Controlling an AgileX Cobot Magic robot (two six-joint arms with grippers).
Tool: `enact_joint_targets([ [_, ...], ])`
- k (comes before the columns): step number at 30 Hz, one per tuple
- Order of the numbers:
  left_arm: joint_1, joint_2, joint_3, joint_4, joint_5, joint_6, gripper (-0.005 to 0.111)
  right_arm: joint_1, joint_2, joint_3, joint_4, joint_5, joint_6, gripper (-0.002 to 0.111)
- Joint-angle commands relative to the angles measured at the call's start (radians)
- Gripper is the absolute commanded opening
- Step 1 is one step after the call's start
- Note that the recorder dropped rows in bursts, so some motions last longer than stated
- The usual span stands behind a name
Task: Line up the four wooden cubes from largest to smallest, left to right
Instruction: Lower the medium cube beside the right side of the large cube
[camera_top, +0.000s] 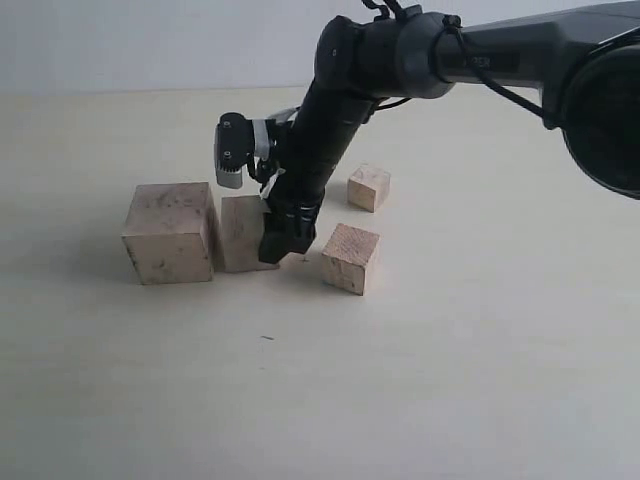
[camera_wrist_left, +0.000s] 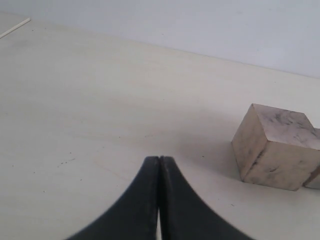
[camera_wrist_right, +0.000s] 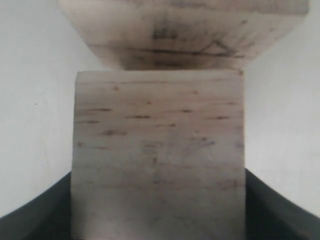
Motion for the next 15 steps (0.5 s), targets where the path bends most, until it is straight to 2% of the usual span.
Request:
enact_joint_targets([
  [1,-0.005,-0.006,-0.001,-0.007,-0.013,0.005,0.000,0.005,-0.004,-0.009,0.039,-0.021,-0.007,0.000],
  [15,-0.005,-0.006,-0.001,-0.007,-0.013,0.005,0.000,0.018,-0.004,-0.009,0.029,-0.043,-0.023,0.000],
])
